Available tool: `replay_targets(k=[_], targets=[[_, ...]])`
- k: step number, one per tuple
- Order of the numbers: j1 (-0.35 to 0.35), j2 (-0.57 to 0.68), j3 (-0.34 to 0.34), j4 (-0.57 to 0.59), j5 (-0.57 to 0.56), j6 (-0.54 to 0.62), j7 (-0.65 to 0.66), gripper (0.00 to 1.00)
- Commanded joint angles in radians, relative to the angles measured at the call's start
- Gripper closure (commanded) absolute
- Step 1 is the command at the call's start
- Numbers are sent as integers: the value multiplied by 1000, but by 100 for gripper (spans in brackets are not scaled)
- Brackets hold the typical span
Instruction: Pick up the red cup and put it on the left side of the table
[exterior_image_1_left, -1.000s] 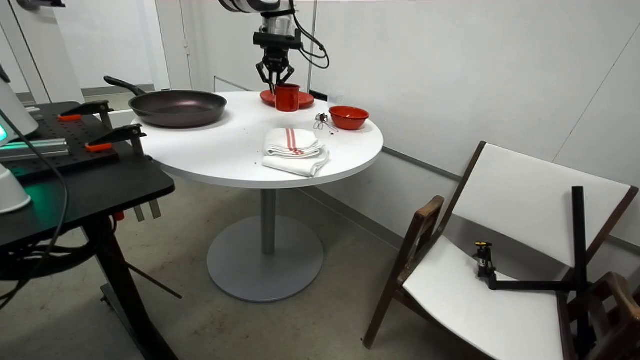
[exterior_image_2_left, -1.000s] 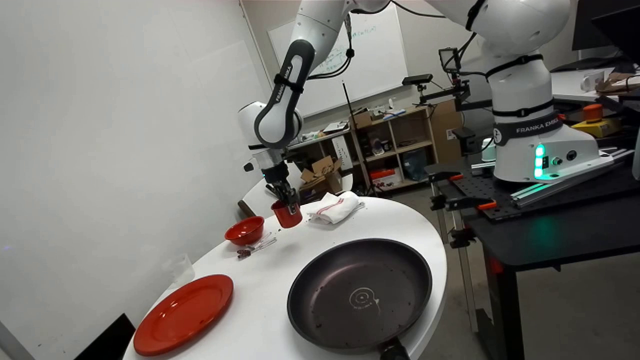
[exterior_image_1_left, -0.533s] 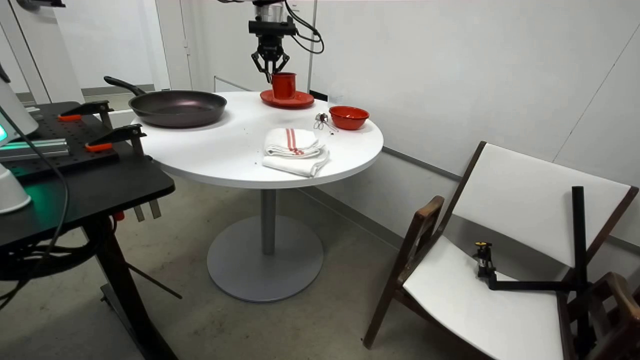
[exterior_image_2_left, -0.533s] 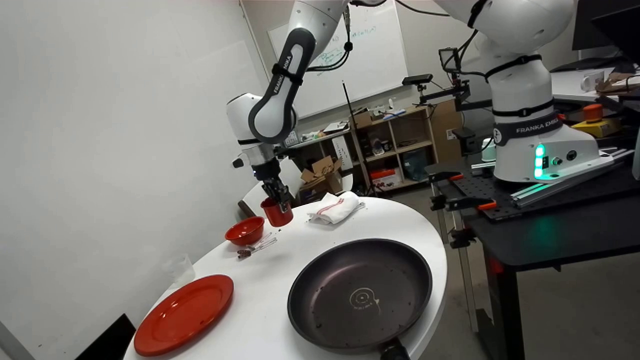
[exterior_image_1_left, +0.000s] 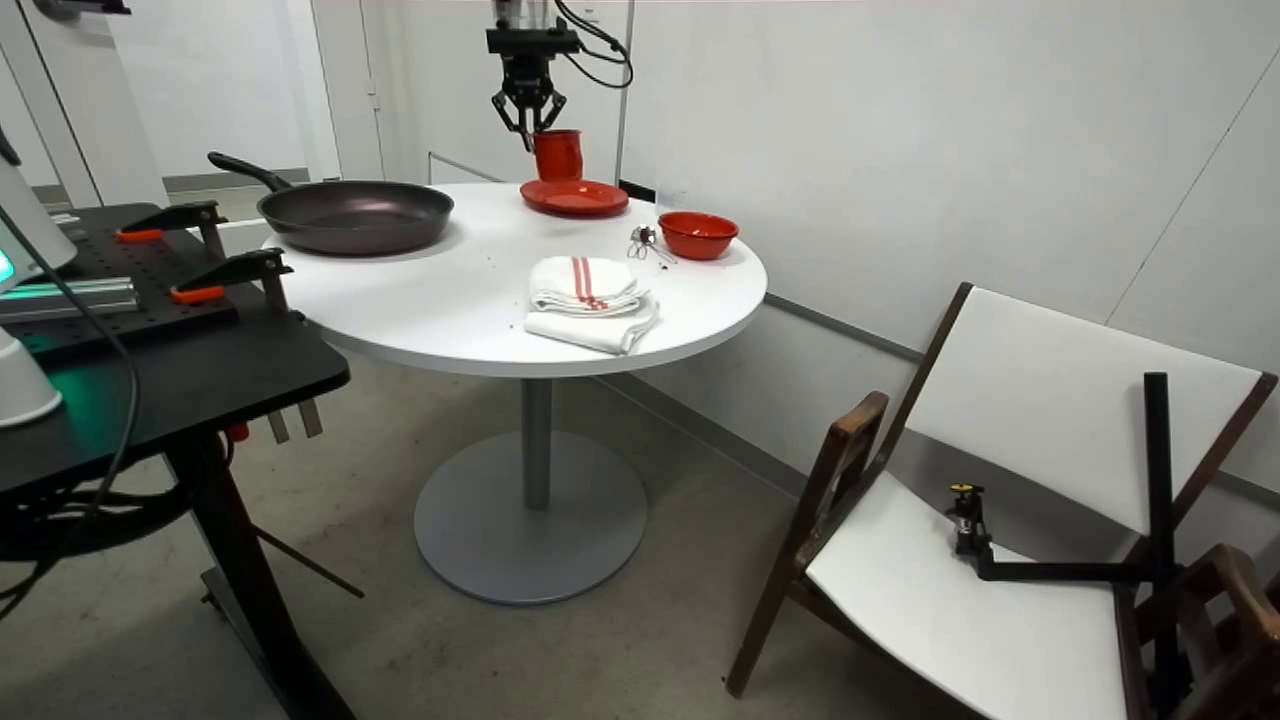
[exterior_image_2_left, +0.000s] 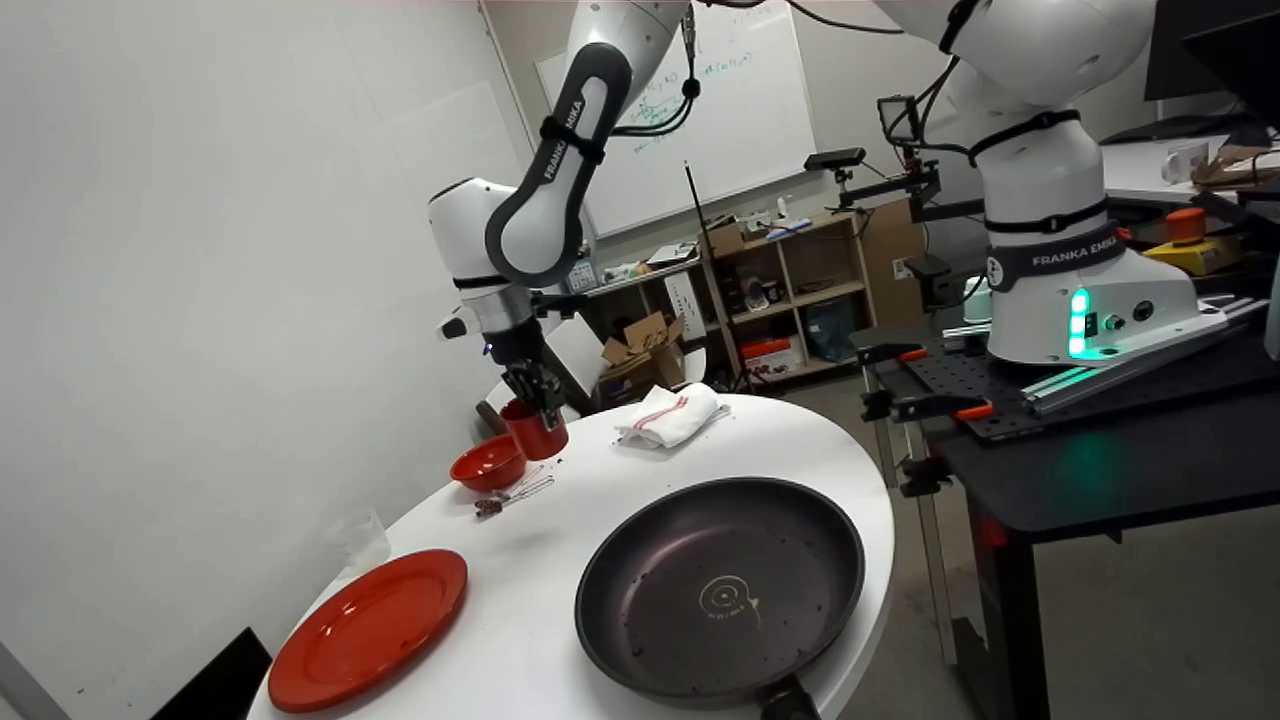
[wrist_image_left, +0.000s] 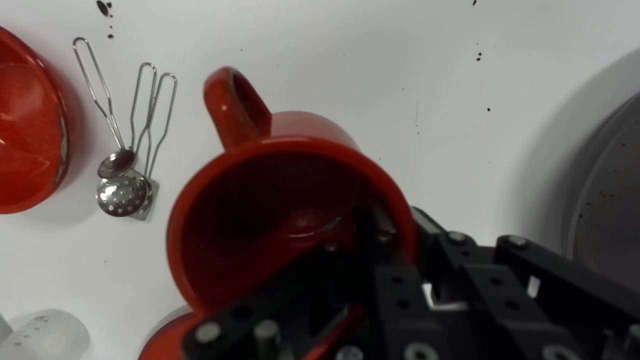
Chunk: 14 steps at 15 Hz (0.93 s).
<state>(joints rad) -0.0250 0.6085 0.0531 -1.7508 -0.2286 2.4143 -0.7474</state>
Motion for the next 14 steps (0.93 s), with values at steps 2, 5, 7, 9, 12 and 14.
replay_targets(k=[2, 5, 7, 9, 12, 14], targets=[[59, 2, 1, 45, -40, -51, 81, 98], [91, 14, 13, 74, -38, -82, 121, 98], [110, 21, 23, 93, -37, -104, 144, 98], [127, 32, 34, 114, -34, -126, 160, 98], [150, 60, 51, 151, -35, -152, 176, 98], [164, 82, 59, 176, -34, -167, 181, 98]])
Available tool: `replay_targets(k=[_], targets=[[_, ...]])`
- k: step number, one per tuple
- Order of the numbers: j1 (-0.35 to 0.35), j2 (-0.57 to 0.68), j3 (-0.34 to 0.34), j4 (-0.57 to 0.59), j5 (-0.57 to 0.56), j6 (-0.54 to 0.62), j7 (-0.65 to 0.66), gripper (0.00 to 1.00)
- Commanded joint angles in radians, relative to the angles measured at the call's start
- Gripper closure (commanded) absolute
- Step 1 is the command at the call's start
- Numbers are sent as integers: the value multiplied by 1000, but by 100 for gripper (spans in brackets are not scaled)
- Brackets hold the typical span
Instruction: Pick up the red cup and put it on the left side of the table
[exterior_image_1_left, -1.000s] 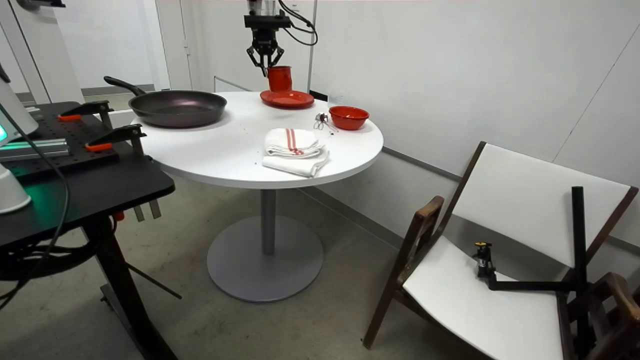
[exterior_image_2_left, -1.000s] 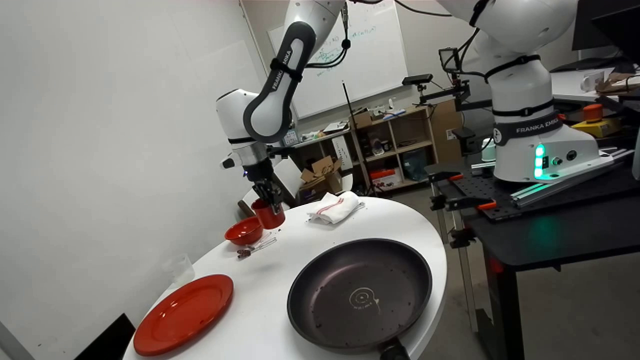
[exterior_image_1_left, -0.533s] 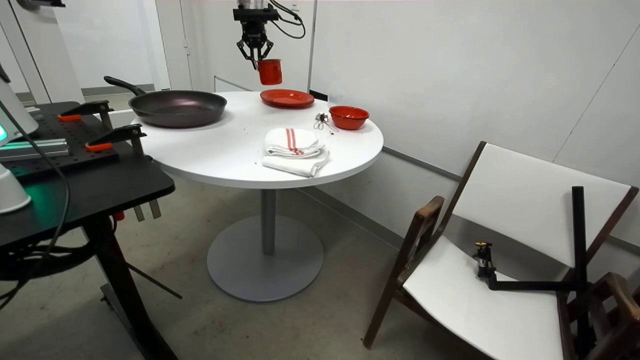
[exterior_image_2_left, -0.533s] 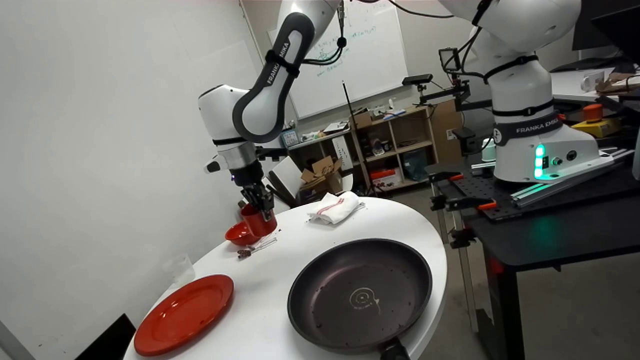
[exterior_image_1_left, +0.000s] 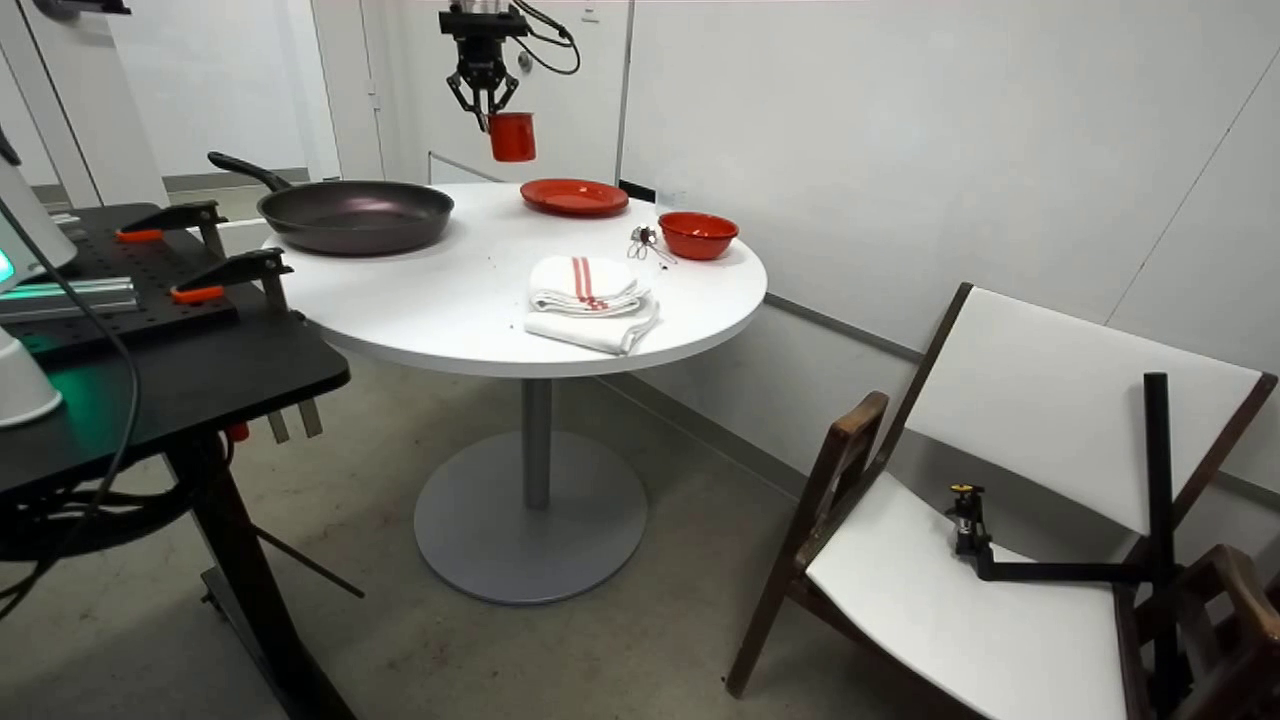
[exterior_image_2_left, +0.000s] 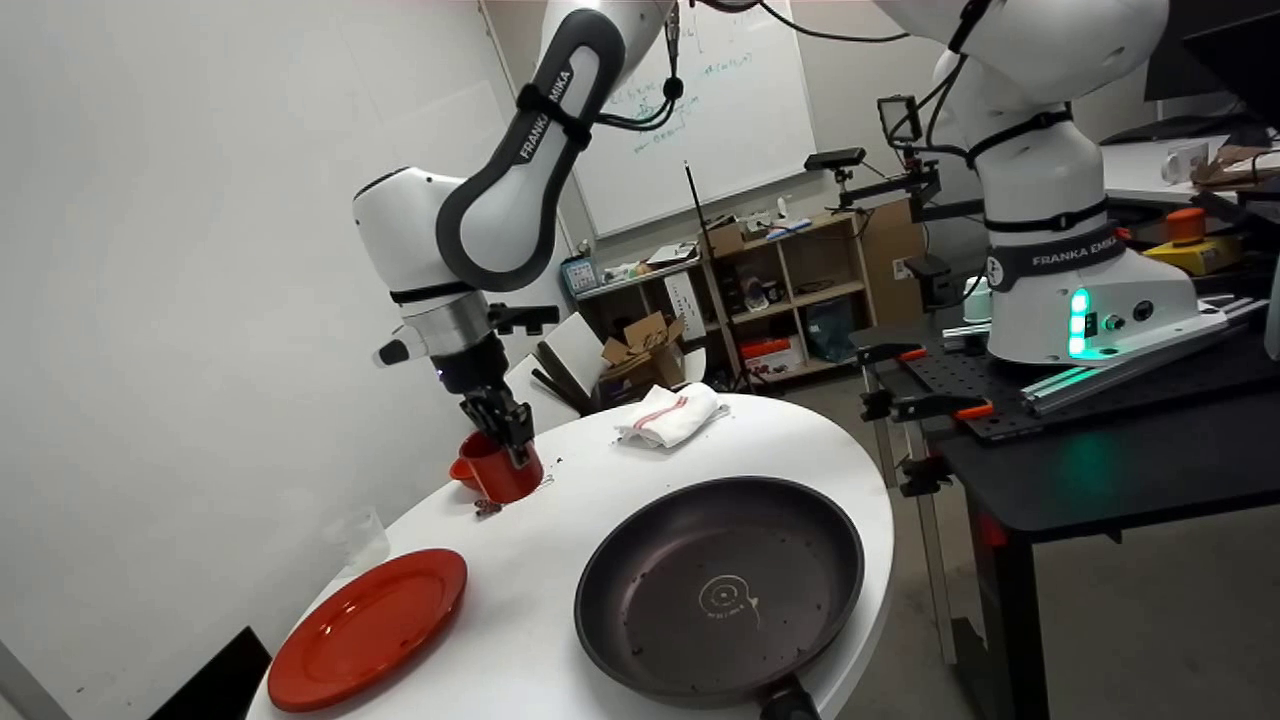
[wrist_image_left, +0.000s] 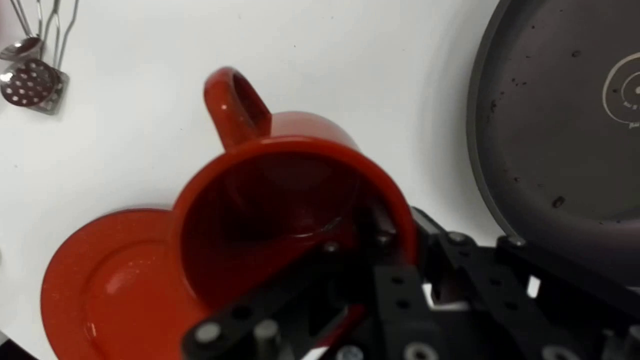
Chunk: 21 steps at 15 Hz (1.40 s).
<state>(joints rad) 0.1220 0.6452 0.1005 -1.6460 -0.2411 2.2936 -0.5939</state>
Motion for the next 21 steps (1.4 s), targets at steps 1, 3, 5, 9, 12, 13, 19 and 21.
replay_targets(k=[1, 3, 5, 9, 12, 13, 19, 21], targets=[[23, 58, 16, 86, -21, -54, 29, 98], [33, 83, 24, 113, -20, -68, 28, 98], [45, 109, 29, 142, -23, -81, 27, 98], [66, 154, 32, 197, -28, -108, 22, 98], [81, 186, 33, 241, -32, -135, 19, 98], [85, 196, 33, 254, -33, -142, 17, 98], [110, 248, 39, 319, -44, -178, 0, 98], [115, 262, 43, 335, -47, -184, -7, 98]])
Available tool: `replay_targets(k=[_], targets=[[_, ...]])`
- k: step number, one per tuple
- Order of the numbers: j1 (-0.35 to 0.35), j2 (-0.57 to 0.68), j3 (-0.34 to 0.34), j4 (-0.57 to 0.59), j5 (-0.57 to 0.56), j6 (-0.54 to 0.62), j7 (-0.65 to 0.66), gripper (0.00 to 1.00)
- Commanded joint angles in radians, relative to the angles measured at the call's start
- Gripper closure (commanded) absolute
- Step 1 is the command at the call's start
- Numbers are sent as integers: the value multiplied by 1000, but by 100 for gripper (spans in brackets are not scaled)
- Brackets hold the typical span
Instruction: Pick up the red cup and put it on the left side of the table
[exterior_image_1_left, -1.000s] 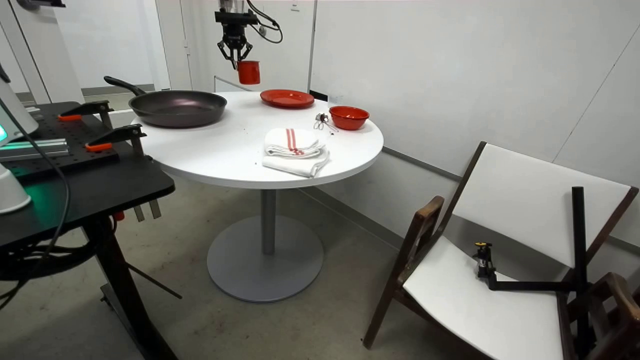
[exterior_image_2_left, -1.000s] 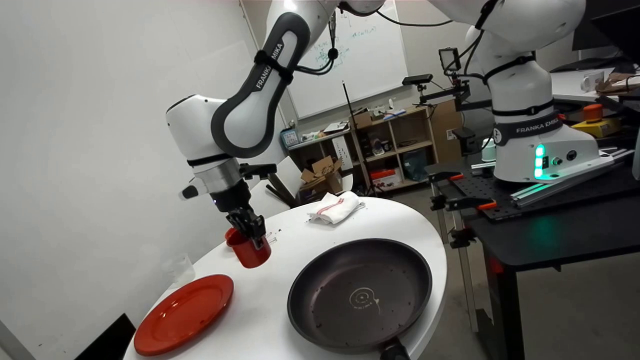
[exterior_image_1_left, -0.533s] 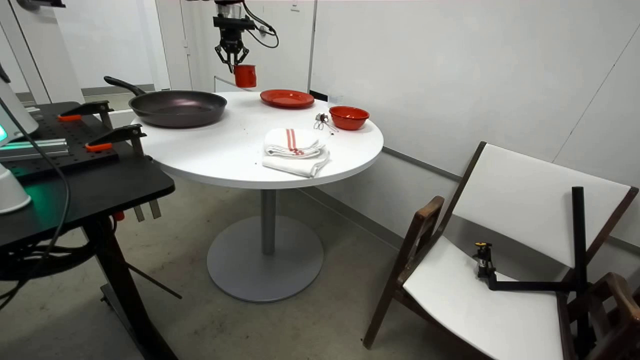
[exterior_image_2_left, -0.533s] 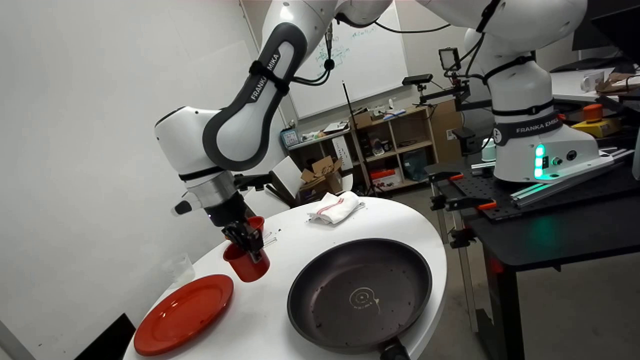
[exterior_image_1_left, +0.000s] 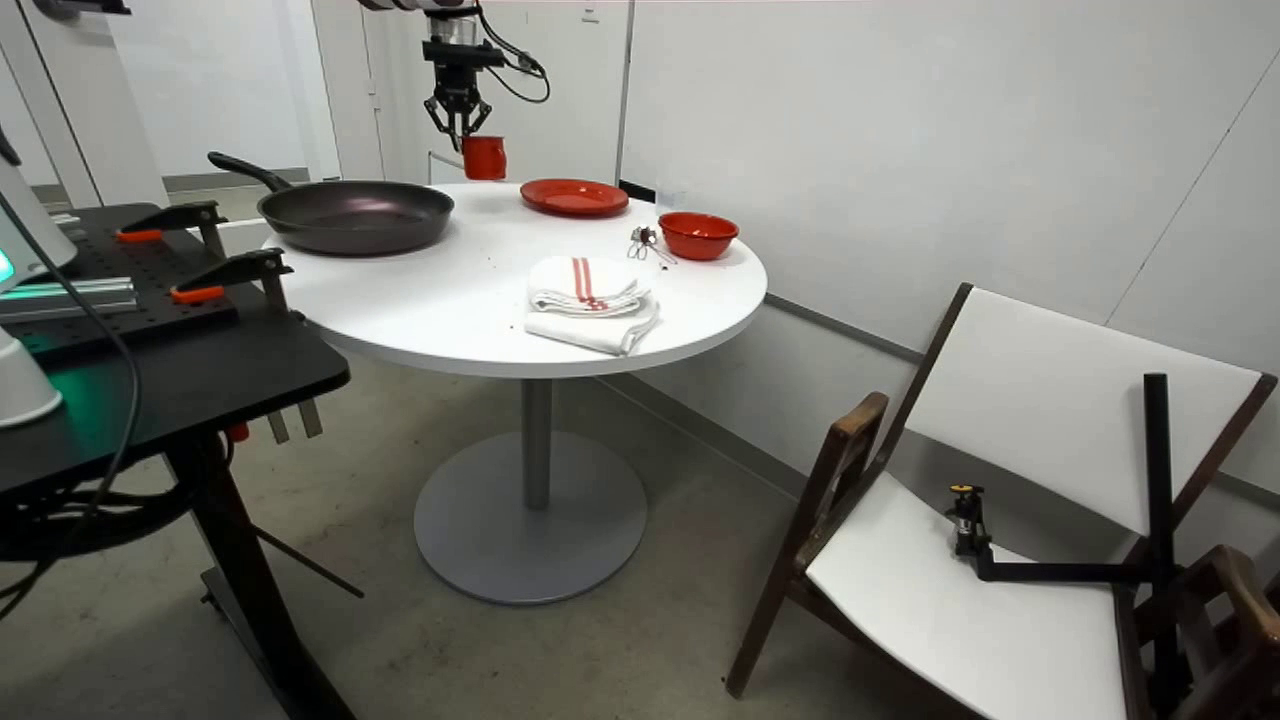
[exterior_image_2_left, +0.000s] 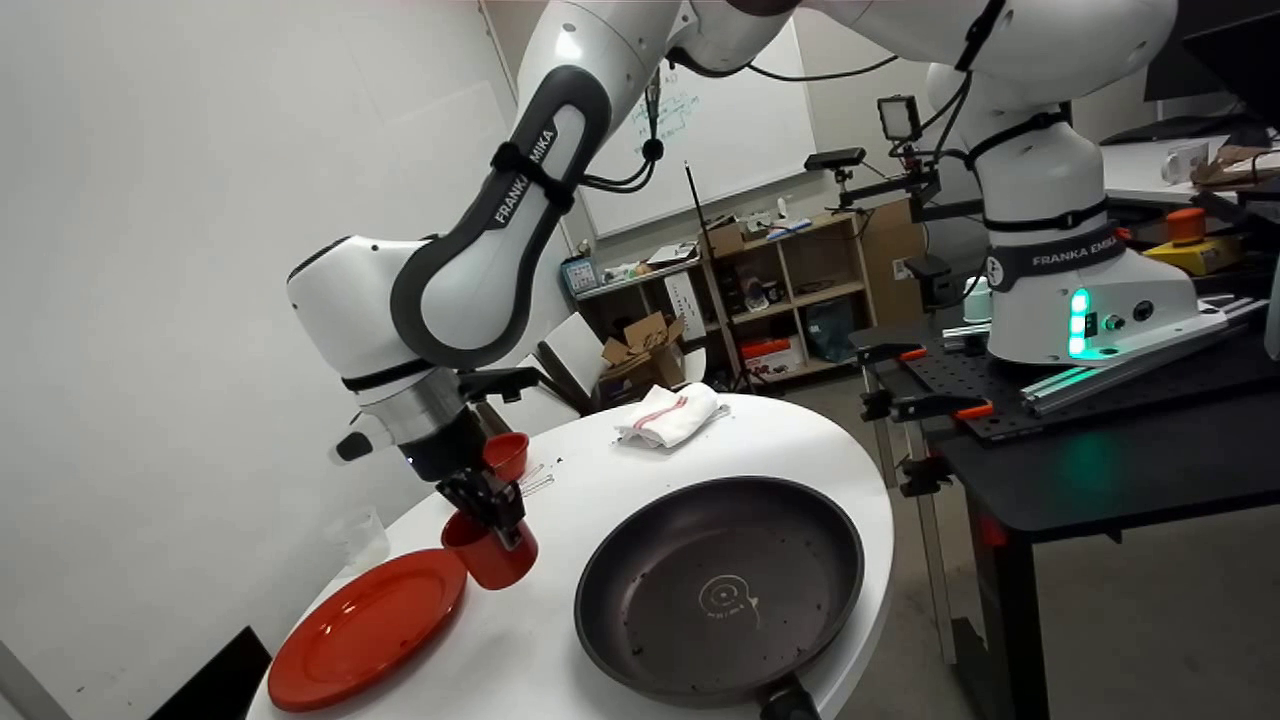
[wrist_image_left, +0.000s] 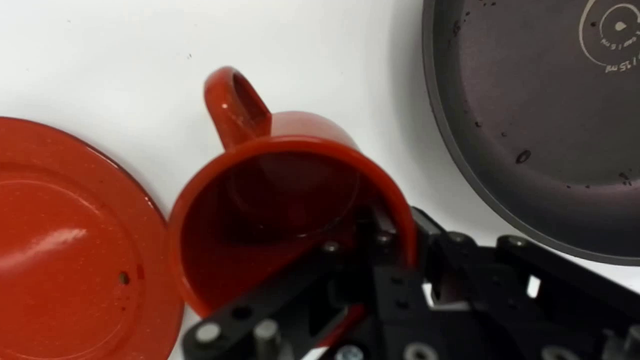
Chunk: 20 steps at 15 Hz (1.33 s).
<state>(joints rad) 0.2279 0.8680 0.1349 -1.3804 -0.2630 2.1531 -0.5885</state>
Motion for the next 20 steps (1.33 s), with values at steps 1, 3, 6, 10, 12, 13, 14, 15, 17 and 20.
replay_targets(k=[1, 3, 6, 10, 12, 13, 14, 15, 17, 20], targets=[[10, 45, 11, 75, -25, -46, -18, 98], [10, 56, 17, 84, -26, -45, -36, 98], [6, 69, 29, 86, -24, -35, -84, 98], [3, 81, 36, 87, -19, -28, -139, 98], [-1, 88, 36, 89, -16, -27, -164, 98], [-4, 91, 37, 90, -13, -26, -174, 98], [-6, 95, 36, 91, -13, -24, -185, 98], [-9, 100, 36, 94, -11, -23, -196, 98], [-18, 110, 38, 98, -7, -20, -218, 98], [-18, 126, 37, 101, -8, -13, -242, 98]])
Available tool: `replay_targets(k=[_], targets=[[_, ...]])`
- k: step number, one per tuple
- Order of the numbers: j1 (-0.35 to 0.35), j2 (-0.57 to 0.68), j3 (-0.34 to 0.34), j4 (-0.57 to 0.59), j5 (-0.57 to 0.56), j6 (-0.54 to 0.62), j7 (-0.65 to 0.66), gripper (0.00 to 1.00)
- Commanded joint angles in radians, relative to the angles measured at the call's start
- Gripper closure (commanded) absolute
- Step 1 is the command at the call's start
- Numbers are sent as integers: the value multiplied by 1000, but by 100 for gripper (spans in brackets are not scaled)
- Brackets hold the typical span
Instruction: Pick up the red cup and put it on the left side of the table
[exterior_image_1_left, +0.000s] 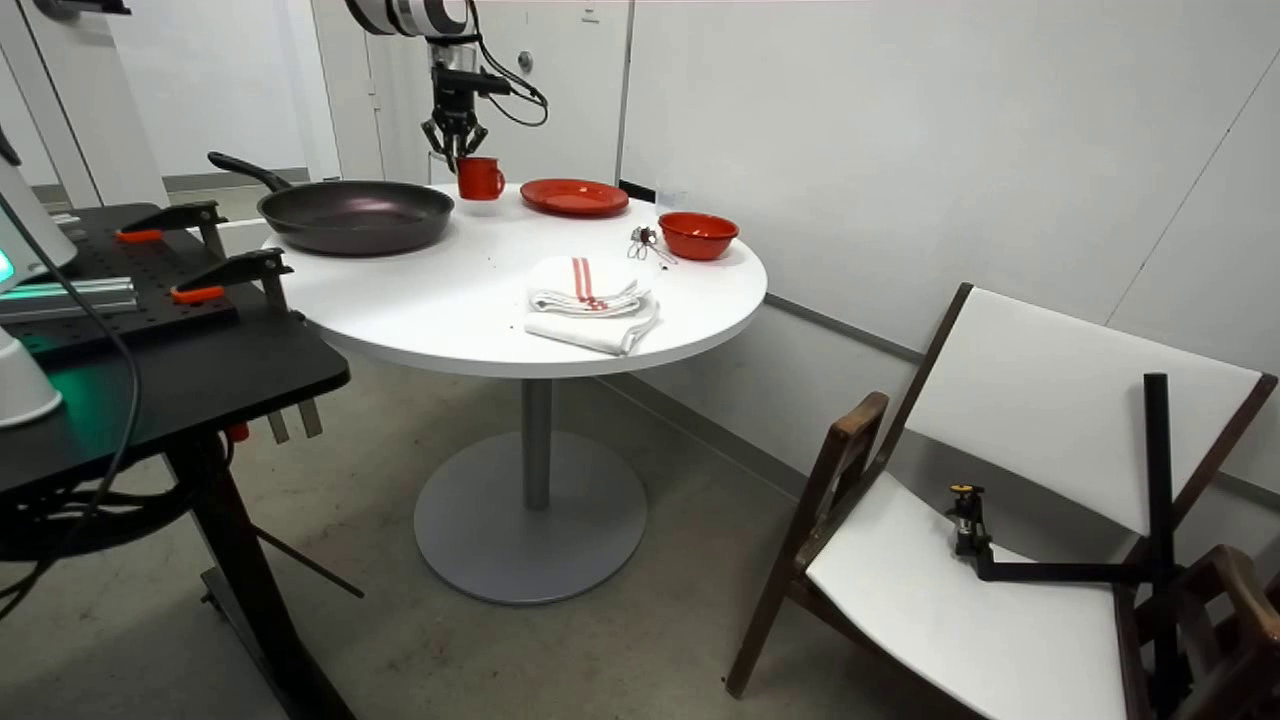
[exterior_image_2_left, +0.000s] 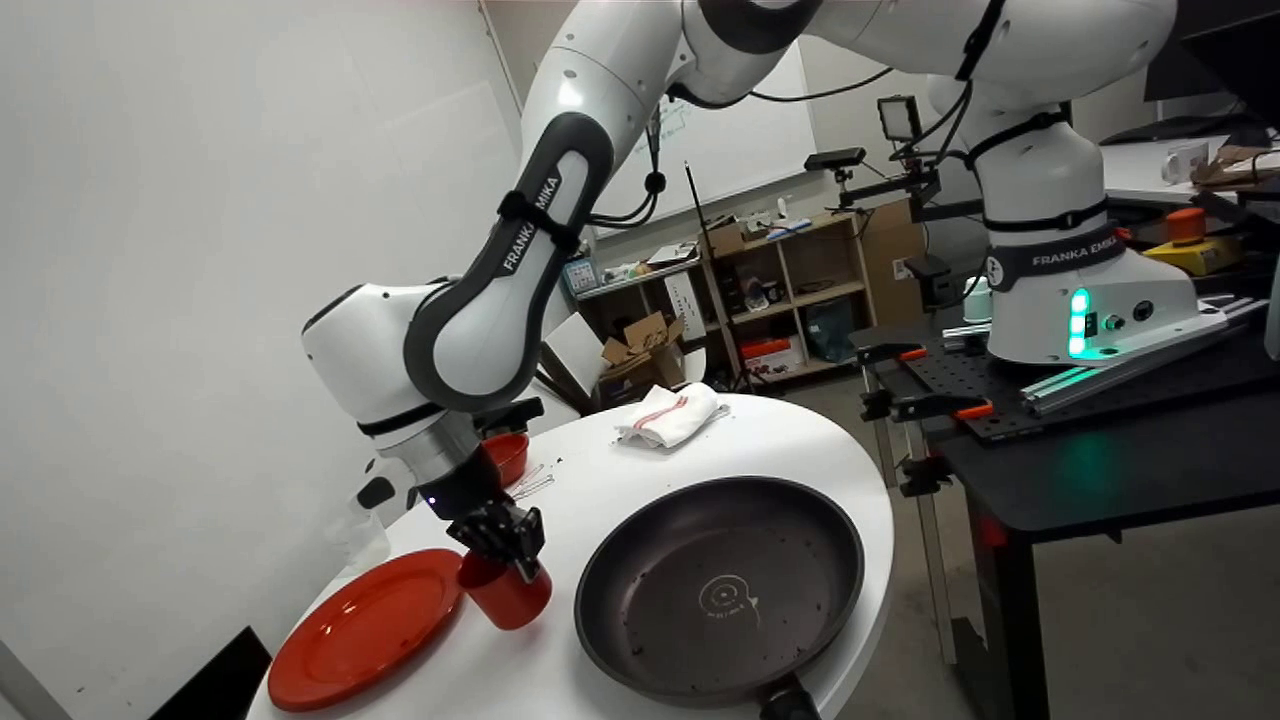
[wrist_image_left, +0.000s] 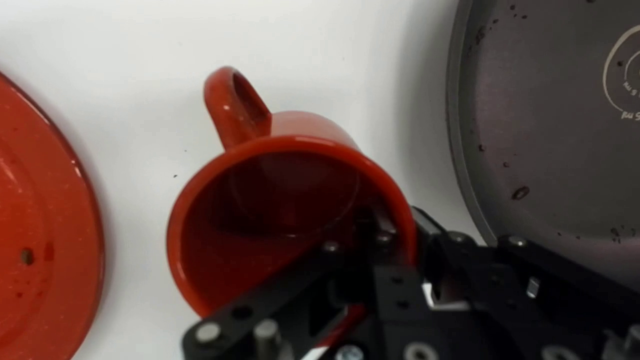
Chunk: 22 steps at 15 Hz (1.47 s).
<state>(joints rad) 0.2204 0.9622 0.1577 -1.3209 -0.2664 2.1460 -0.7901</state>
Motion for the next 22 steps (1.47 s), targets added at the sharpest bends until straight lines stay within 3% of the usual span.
replay_targets(k=[1, 20, 22], targets=[[-12, 37, 16, 41, -3, -5, -50, 98], [-31, 62, 25, 36, 10, 10, -150, 98], [-32, 62, 25, 36, 10, 10, -151, 88]])
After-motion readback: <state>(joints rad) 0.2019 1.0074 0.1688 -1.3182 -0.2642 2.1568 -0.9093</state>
